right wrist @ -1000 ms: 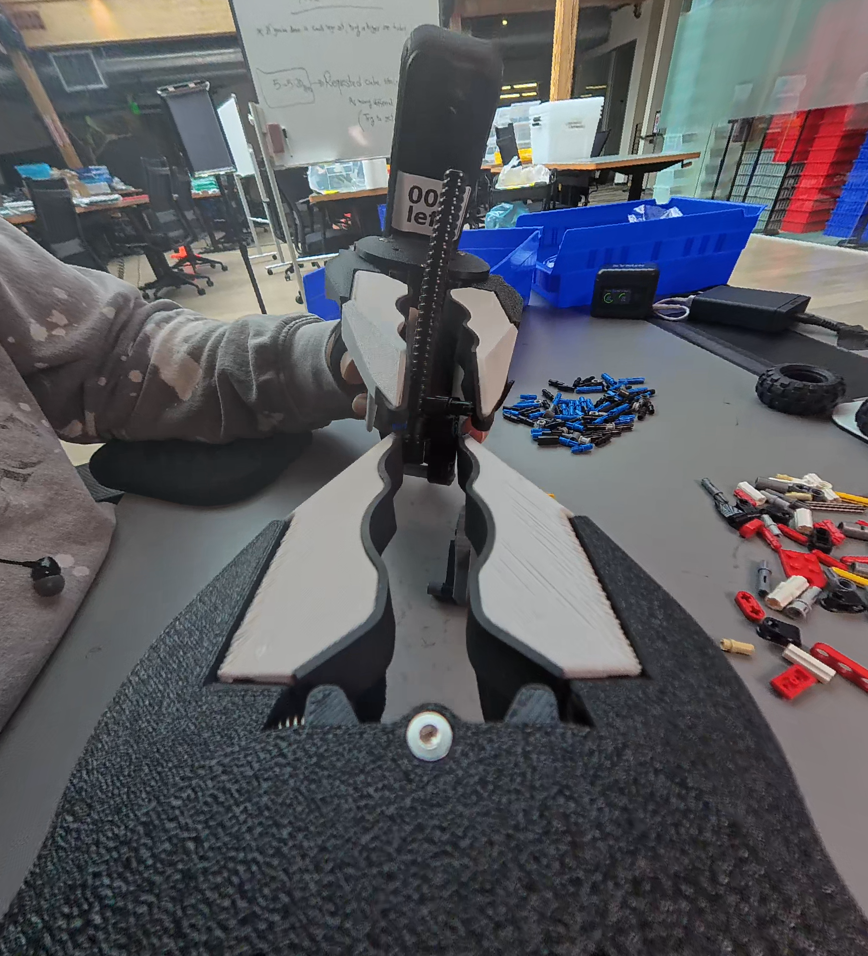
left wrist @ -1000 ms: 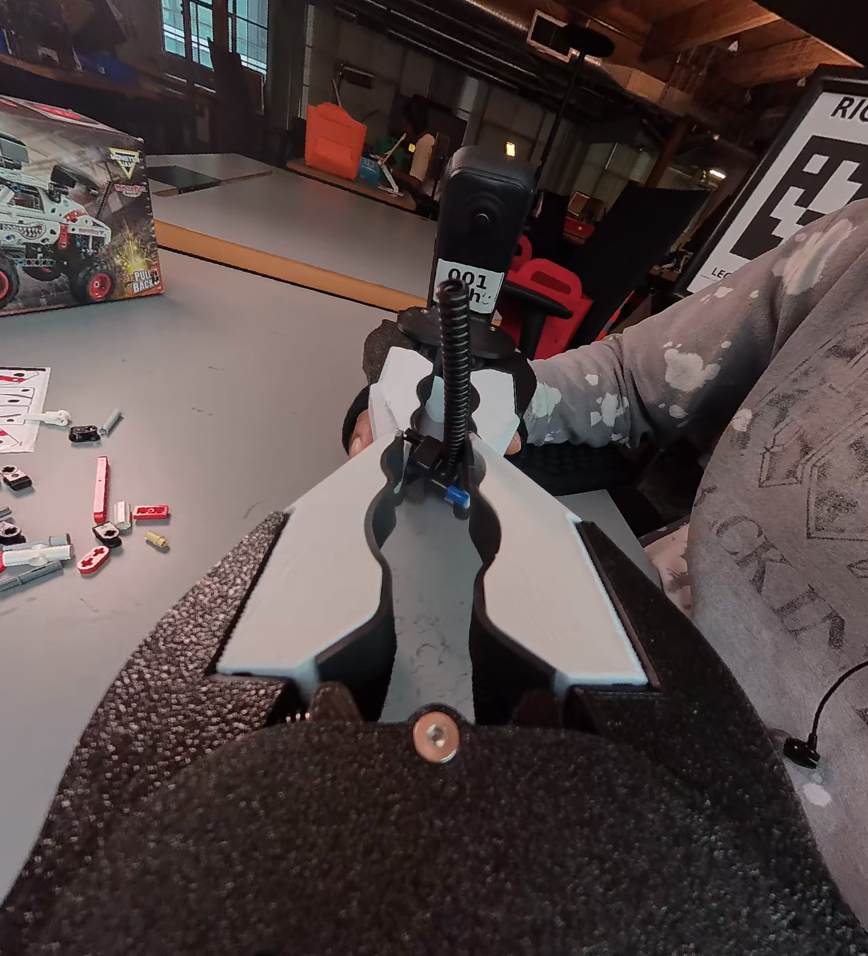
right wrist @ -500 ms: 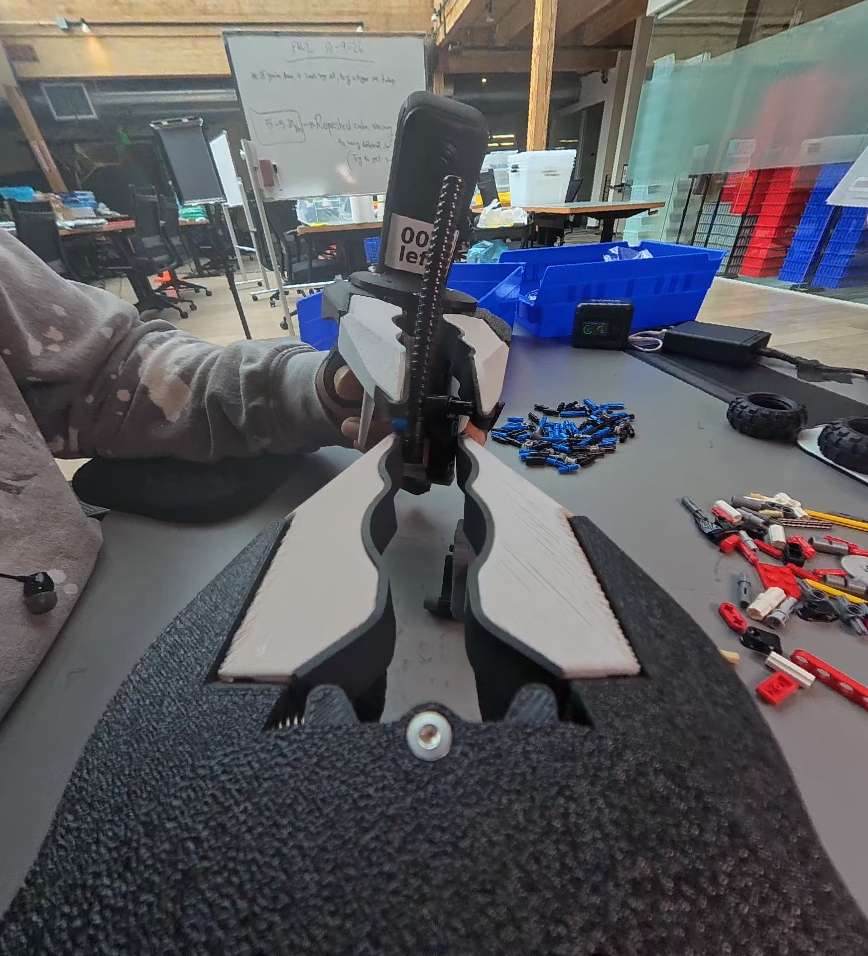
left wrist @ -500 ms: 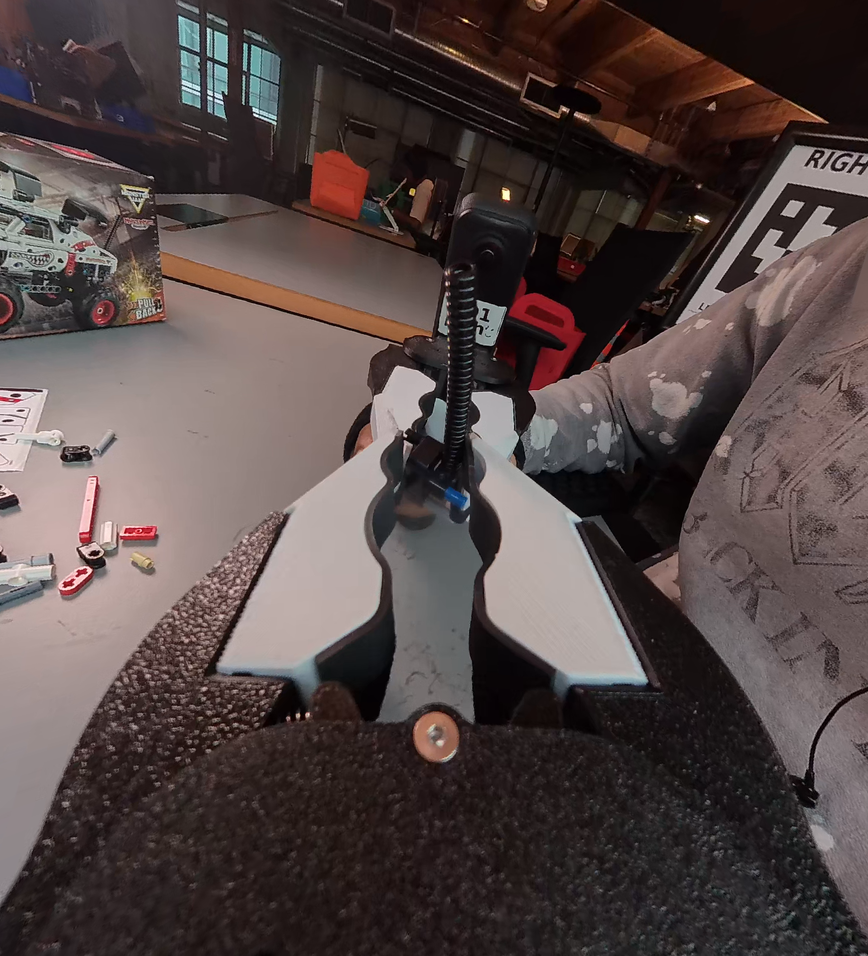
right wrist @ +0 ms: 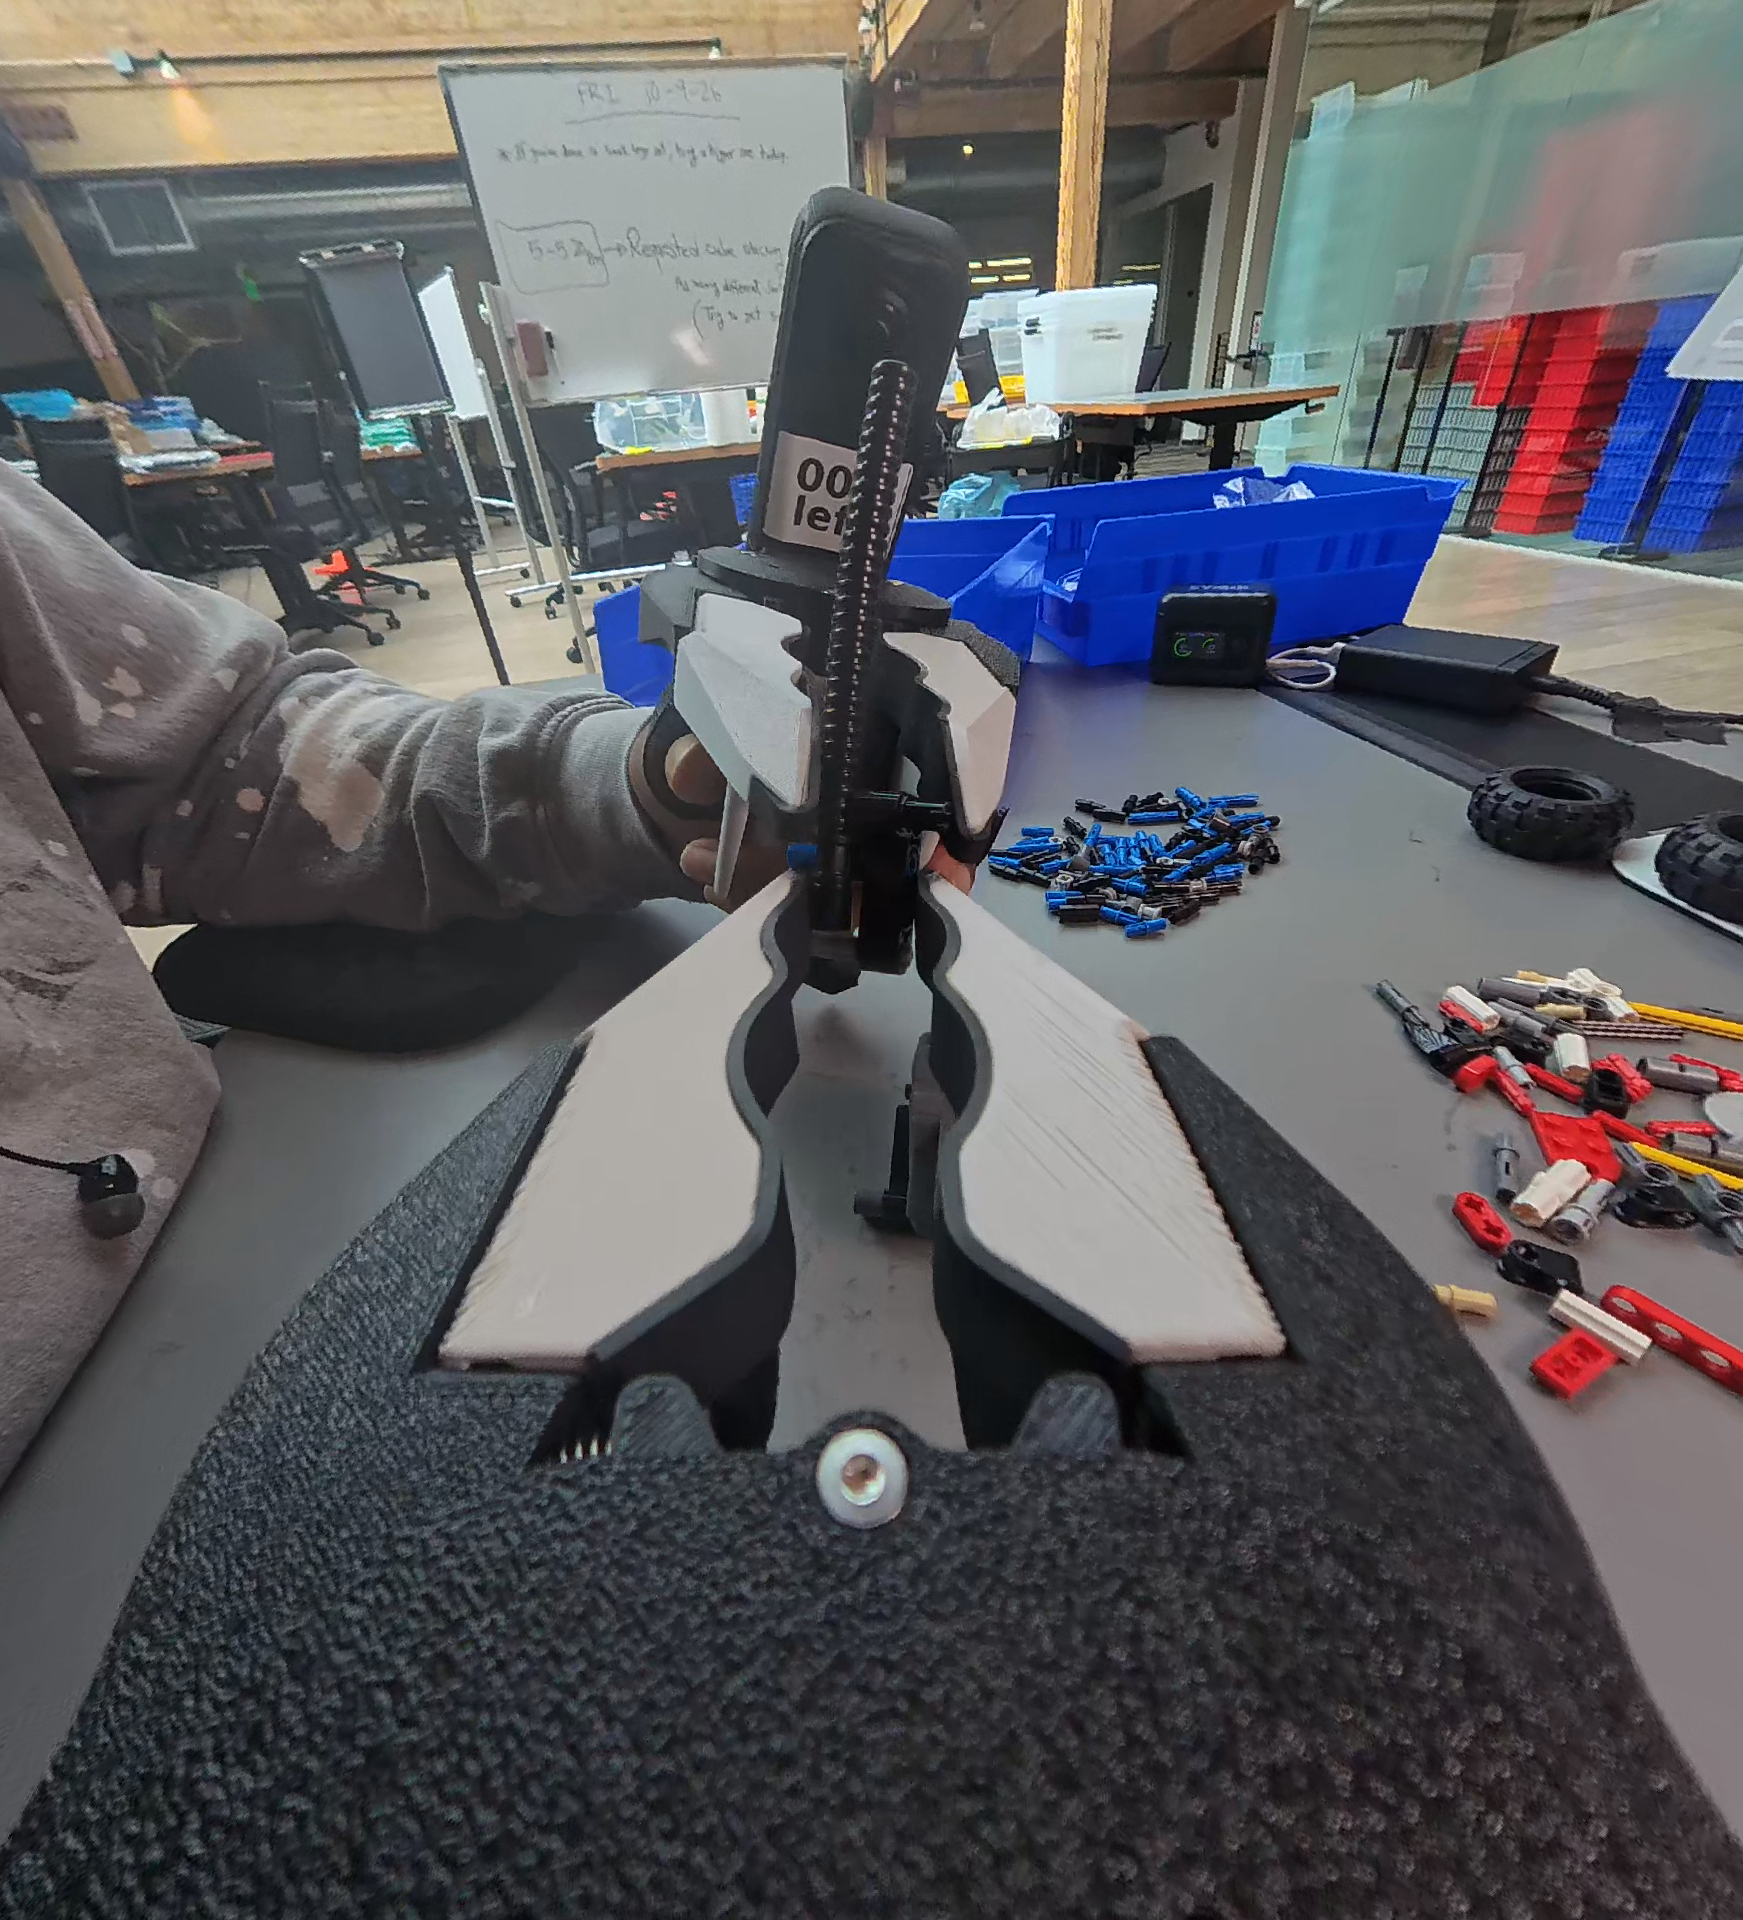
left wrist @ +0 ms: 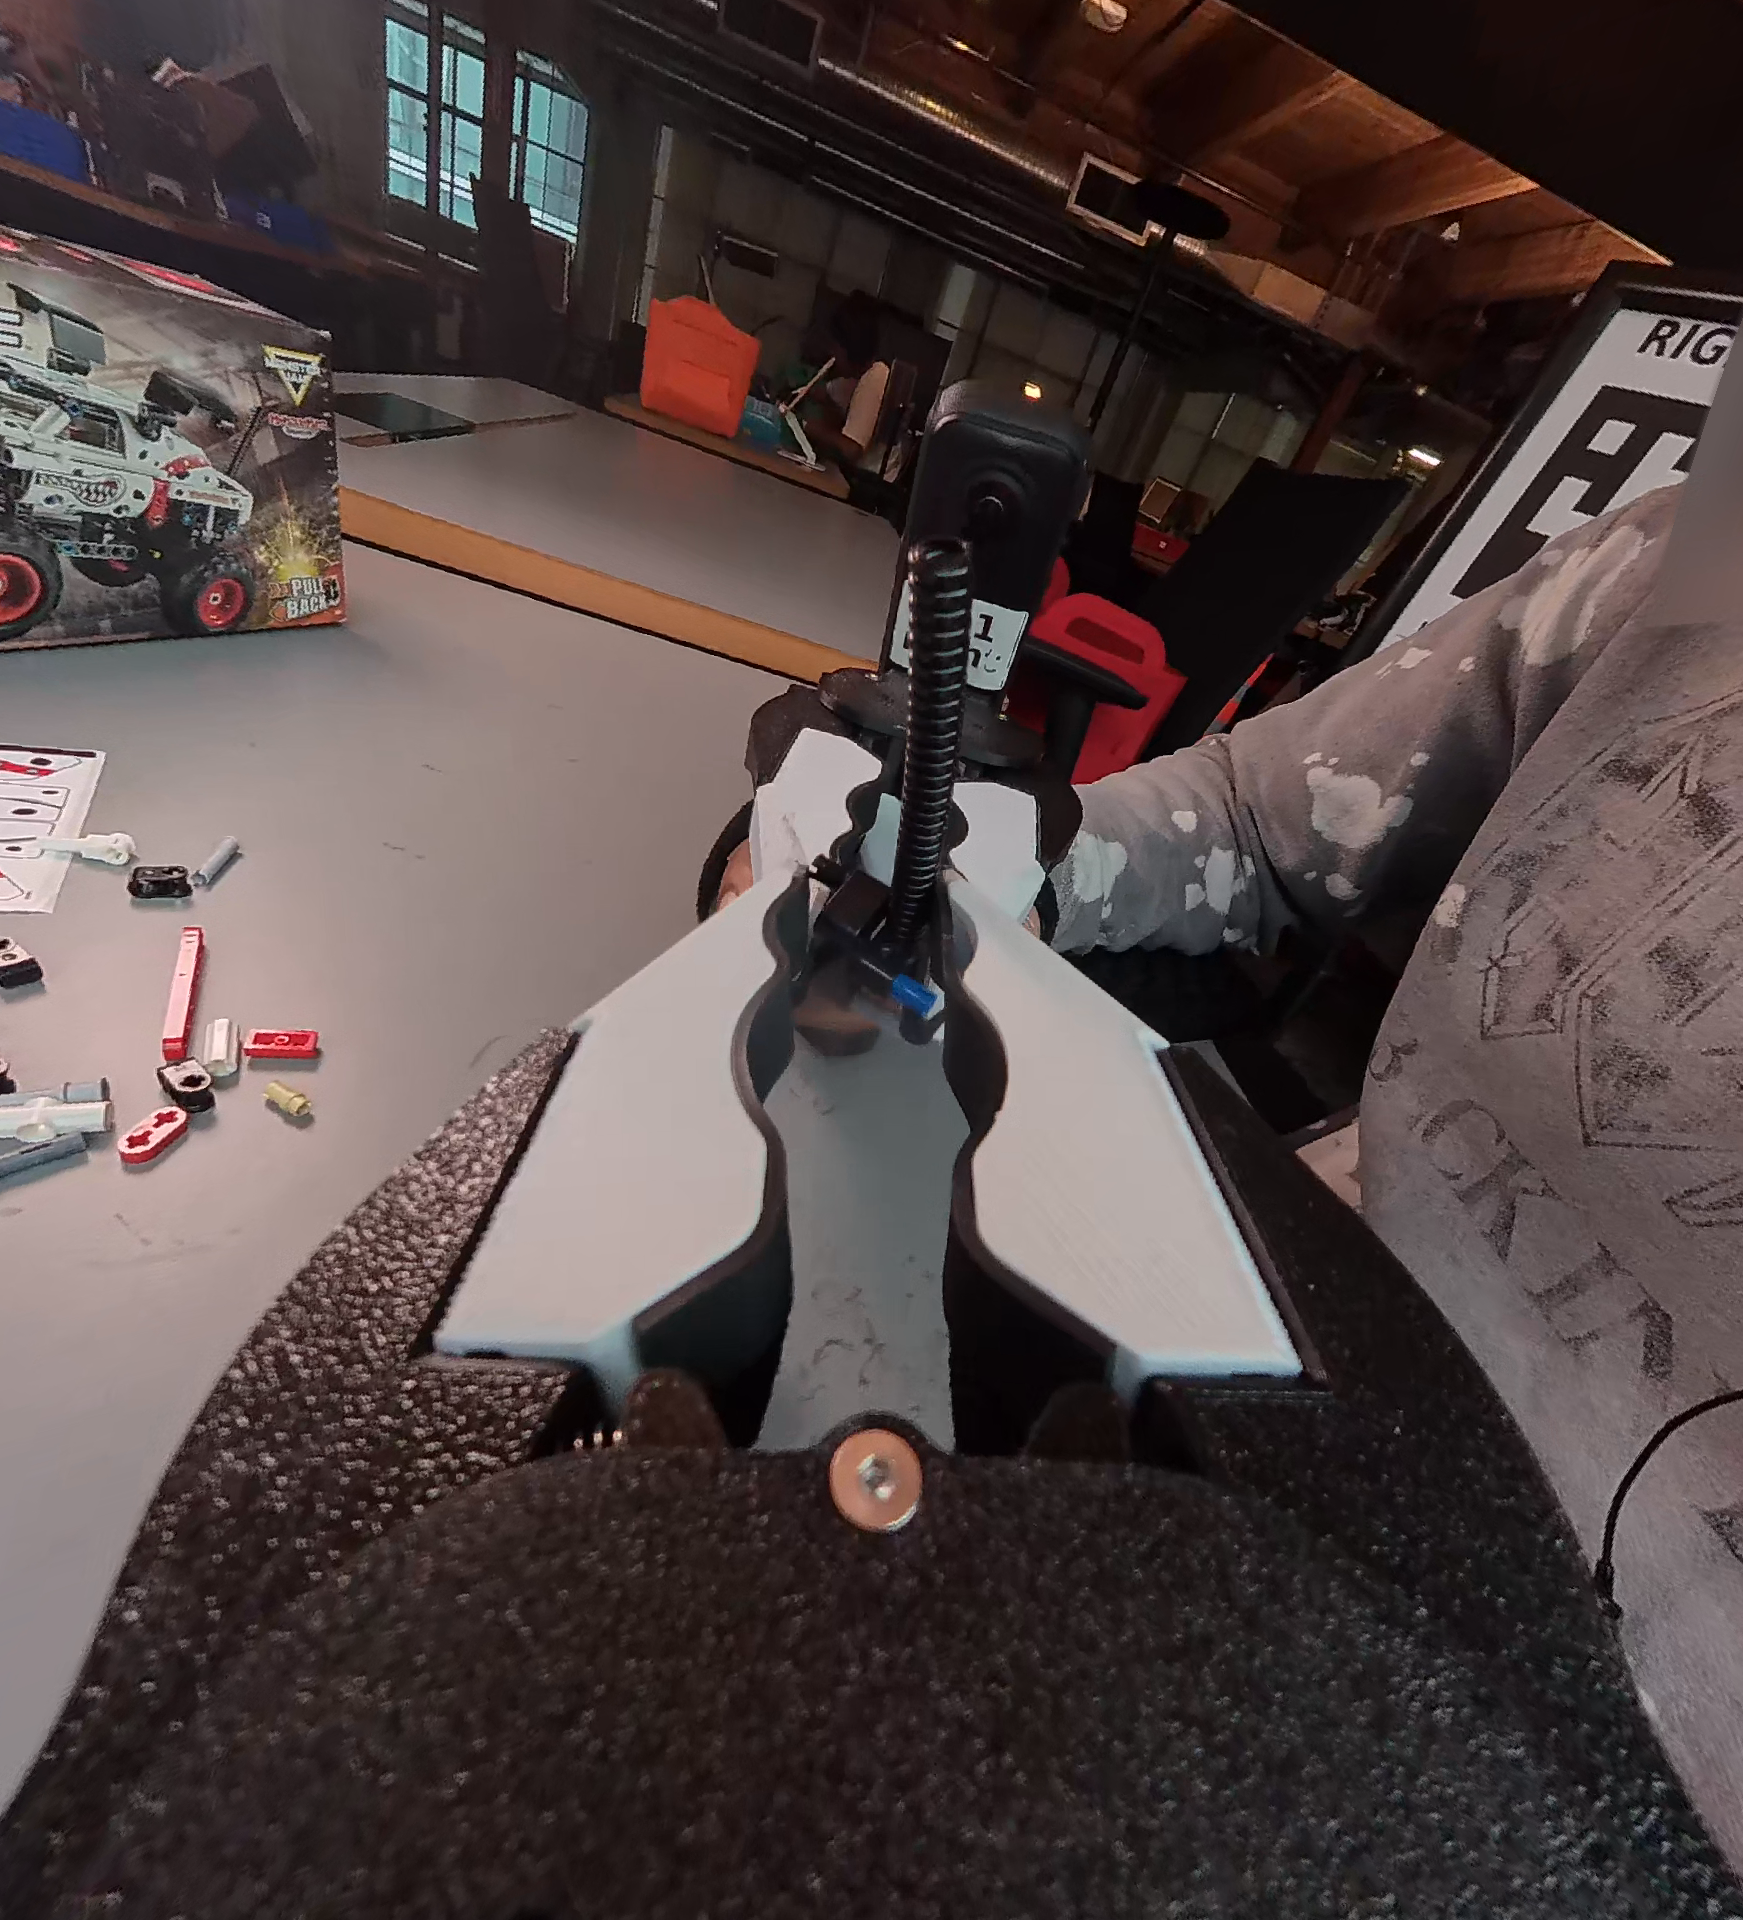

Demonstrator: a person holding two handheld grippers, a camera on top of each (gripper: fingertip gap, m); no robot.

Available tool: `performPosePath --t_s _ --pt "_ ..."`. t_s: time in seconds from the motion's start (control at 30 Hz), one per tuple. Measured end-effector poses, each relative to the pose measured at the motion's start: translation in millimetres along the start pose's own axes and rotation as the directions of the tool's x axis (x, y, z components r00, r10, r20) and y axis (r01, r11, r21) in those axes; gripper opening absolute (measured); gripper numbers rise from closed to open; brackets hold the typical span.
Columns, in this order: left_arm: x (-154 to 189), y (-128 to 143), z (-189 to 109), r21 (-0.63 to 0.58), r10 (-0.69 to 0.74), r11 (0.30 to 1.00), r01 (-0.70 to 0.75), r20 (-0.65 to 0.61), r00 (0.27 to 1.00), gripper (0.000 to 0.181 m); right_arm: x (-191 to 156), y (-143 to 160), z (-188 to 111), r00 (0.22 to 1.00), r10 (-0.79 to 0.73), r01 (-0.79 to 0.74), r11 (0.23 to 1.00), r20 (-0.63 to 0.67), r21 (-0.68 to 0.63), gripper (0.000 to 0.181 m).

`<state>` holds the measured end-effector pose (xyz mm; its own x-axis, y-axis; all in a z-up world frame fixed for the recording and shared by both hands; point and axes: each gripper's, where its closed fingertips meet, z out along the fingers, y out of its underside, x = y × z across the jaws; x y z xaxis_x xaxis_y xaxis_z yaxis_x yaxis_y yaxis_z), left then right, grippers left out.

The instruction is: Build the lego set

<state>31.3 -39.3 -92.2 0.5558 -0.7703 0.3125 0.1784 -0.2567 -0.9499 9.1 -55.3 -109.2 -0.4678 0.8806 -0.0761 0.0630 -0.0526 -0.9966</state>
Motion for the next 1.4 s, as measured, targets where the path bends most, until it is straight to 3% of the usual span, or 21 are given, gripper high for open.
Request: performPosePath --t_s 0.13,0.33,0.5,0.87,1.0,1.1,1.2,1.4 --pt "-5 5 0 -0.031 -0.01 0.999 0.01 0.027 1.0 0.021 5 2 -1 1.0 0.013 -0.013 1.0 -0.017 -0.014 0.019" --pt "-23 -3 -17 -0.047 0.009 0.999 -0.003 0.134 0.991 0.034 25 6 -11 0.994 0.06 -0.064 0.997 -0.09 -0.037 0.018" --pt "-45 21 -37 -0.202 0.035 0.979 0.016 0.243 0.969 0.04 45 20 -18 0.982 0.092 -0.111 0.988 -0.163 -0.108 0.019" --pt "-56 18 -28 -0.142 -0.069 0.983 0.119 0.311 0.948 0.03 50 36 -9 0.983 0.136 -0.16 0.962 -0.119 -0.222 0.019" --pt "-56 10 -19 -0.067 -0.167 0.979 0.194 0.287 0.943 0.032 47 39 -3 0.988 0.134 -0.149 0.956 -0.078 -0.252 0.019" --pt "-56 9 -14 -0.053 -0.196 0.975 0.218 0.268 0.943 0.009 44 41 1 0.994 0.083 -0.101 0.957 -0.076 -0.273 0.019" --pt "-50 8 -11 -0.066 -0.184 0.977 0.205 0.237 0.954 0.006 42 41 1 0.994 0.084 -0.1 0.957 -0.069 -0.273 0.02" --pt "-41 0 -11 -0.035 -0.208 0.976 0.214 0.133 0.969 0.005 24 26 -6 0.929 0.345 -0.316 0.928 0.133 -0.199 0.031"
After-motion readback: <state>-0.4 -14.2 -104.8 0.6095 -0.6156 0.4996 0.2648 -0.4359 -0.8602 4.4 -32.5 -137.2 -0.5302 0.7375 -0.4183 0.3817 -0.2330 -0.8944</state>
